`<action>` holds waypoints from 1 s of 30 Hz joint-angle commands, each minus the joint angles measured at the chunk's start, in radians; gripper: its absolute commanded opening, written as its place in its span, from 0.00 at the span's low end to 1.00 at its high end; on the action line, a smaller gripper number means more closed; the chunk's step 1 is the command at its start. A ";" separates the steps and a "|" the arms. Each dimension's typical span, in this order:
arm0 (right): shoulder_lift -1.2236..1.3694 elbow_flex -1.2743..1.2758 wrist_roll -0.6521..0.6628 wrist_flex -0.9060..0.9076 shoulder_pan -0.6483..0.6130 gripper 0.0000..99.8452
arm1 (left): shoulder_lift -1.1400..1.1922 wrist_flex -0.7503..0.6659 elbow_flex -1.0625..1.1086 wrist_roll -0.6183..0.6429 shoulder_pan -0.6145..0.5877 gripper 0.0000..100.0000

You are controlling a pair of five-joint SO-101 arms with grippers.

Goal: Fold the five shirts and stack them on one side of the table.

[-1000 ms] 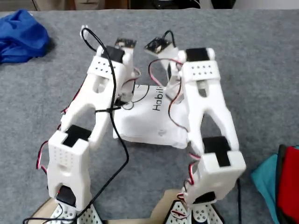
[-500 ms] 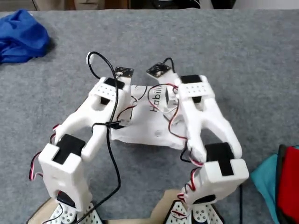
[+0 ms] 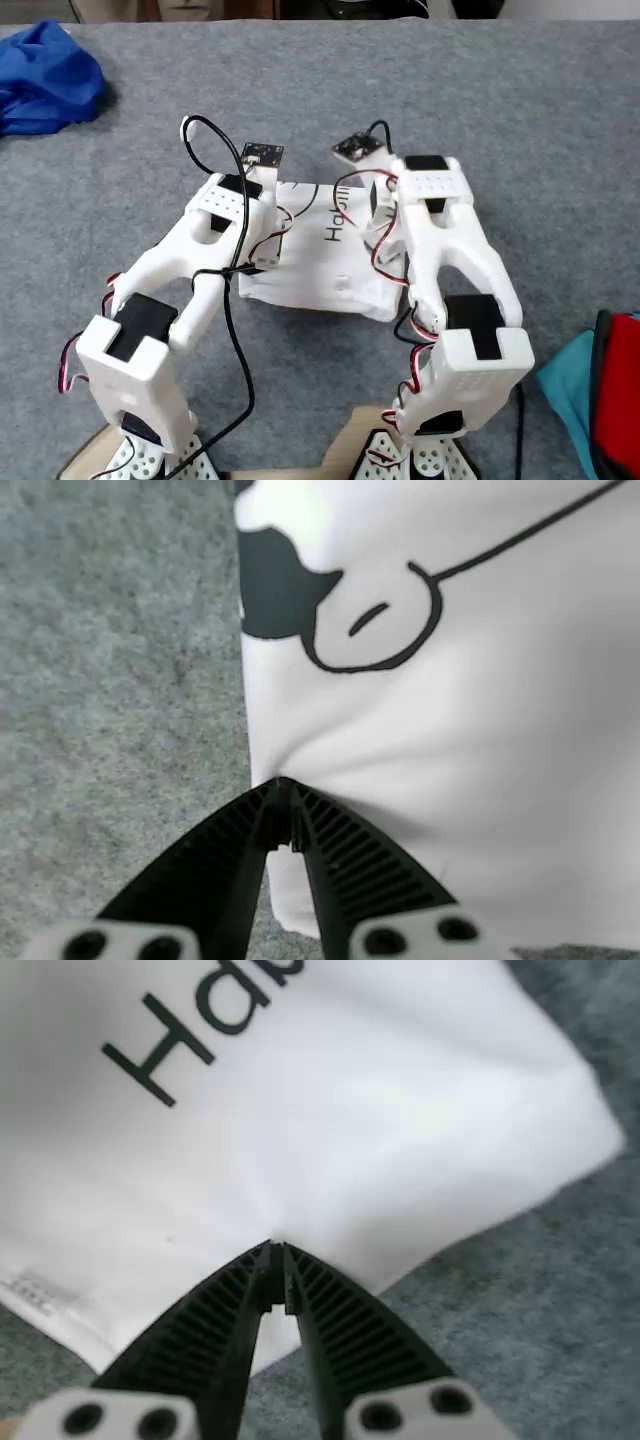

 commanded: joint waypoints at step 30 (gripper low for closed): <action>-0.437 0.150 -0.591 0.413 -0.035 0.01 | -0.004 0.163 -0.594 -0.120 -0.226 0.02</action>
